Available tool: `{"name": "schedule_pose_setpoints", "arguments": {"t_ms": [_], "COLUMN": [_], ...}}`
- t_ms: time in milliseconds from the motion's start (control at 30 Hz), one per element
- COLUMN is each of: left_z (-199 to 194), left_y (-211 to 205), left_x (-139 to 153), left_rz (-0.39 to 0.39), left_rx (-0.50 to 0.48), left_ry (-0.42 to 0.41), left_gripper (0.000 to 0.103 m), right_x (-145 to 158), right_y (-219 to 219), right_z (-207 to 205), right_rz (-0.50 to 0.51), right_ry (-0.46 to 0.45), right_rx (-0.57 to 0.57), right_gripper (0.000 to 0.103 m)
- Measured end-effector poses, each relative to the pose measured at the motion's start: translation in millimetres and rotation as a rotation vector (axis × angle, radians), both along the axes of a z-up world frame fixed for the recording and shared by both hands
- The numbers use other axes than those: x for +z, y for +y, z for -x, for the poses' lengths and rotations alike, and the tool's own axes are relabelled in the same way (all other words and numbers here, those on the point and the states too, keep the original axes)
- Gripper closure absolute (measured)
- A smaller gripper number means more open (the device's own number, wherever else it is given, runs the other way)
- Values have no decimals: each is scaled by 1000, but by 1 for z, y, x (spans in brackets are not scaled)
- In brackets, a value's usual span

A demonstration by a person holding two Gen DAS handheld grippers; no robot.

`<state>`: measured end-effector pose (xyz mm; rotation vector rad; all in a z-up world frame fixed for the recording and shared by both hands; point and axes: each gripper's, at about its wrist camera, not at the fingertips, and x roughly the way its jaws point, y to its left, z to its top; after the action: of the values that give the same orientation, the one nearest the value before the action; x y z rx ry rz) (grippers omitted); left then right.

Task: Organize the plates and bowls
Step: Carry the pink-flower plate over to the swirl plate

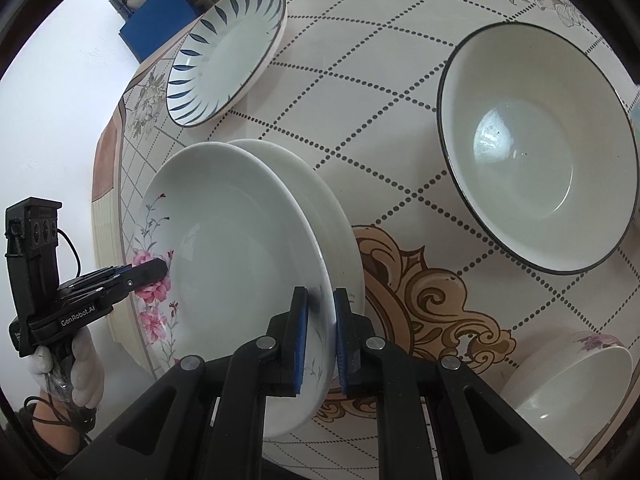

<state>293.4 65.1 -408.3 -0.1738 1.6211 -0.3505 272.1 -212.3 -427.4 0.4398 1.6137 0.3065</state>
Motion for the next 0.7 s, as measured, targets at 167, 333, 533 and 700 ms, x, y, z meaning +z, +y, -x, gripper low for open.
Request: {"name": "schedule_pose_setpoints", "arguments": {"t_ms": [167,333,533,700], "left_z": [-1,-1,-4,-9], "left_y": [-1,-4,-3,-4], "left_x": [-6,-7,-11,-14], "left_rz": [-20,-35,-39,-53], "left_rx": [-5,-12,3,24], "left_ry": [2,-2,40,98], "left_gripper": [86,85,84,84], "right_x": [-11,-14,-11,-9], "right_y": [4,3,7,15], "right_z": [-1,-3,-8,-12], "right_rz": [4,10,28,62], "right_ry": [9,11,6,45], "right_rx": [8,13,31,21], "right_gripper": [89,89,88,84]}}
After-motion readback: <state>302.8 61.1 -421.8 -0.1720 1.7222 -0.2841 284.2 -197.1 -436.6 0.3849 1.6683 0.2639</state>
